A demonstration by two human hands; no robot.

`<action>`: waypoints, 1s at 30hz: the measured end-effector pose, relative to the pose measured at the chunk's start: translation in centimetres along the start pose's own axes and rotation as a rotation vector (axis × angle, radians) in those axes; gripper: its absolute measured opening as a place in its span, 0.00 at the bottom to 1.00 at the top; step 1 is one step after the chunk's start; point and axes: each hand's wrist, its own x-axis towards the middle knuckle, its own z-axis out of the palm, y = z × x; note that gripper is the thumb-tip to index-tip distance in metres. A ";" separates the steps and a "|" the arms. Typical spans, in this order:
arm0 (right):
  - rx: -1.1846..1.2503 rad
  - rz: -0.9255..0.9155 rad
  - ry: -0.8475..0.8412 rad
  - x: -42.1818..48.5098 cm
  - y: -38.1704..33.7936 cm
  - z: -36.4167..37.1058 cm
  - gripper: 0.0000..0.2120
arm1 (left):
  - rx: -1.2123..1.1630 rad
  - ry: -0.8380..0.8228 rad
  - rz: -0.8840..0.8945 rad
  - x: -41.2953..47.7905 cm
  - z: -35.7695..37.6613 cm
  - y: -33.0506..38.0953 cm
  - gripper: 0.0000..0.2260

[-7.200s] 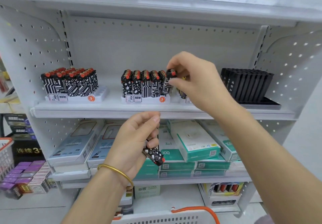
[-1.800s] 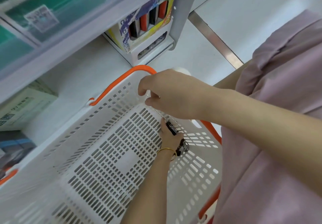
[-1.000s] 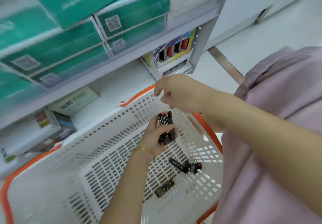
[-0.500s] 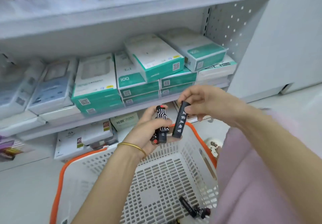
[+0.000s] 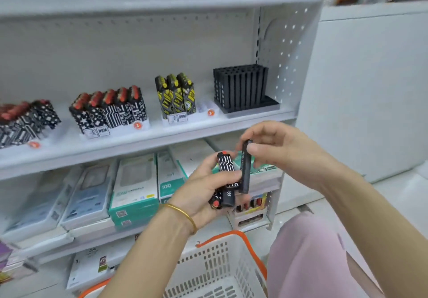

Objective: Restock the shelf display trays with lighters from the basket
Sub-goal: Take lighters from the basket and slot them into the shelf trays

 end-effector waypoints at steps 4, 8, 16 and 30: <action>-0.012 -0.030 0.161 1.4 -2.4 -1.7 0.12 | -0.040 0.046 -0.002 1.8 1.5 1.7 0.14; -0.154 -0.150 0.413 4.4 -5.5 -4.7 0.13 | -0.092 0.113 -0.058 3.3 1.6 2.5 0.13; -0.730 -0.217 0.571 10.5 -6.0 -7.3 0.12 | -0.072 0.030 -0.094 5.0 2.1 3.0 0.20; -0.950 -0.196 0.497 11.9 -3.4 -7.4 0.10 | -0.089 -0.059 -0.097 5.5 1.9 2.9 0.22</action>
